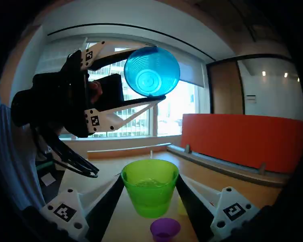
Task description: Pour water
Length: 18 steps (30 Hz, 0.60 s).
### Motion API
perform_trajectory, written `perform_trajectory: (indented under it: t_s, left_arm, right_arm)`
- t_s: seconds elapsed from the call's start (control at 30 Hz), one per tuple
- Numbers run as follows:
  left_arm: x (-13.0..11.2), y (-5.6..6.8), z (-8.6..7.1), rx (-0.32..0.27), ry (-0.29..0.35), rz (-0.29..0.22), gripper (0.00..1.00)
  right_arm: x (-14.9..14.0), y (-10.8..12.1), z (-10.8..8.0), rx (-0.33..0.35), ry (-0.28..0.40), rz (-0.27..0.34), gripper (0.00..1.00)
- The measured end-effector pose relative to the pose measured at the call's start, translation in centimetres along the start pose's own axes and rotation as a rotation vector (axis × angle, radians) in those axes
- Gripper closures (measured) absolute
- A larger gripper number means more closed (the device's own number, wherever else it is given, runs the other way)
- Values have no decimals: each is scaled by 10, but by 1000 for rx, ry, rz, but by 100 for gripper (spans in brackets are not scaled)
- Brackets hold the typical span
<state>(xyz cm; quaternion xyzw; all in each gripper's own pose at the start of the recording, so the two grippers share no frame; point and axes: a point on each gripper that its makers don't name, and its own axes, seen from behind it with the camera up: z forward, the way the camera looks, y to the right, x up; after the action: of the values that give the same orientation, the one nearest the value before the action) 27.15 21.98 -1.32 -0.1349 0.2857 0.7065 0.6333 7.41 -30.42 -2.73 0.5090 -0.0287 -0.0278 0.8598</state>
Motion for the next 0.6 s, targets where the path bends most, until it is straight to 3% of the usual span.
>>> perform_trajectory:
  t_s: [0.27,0.6]
  left_arm:
    - [-1,-1,0,-3,0,-38,13]
    - [-10,3,1,-15,-9,-229,13]
  right_arm:
    - [3,-1,-1,-2,5,0,10]
    - [4,1,-4,-9,13,0,10]
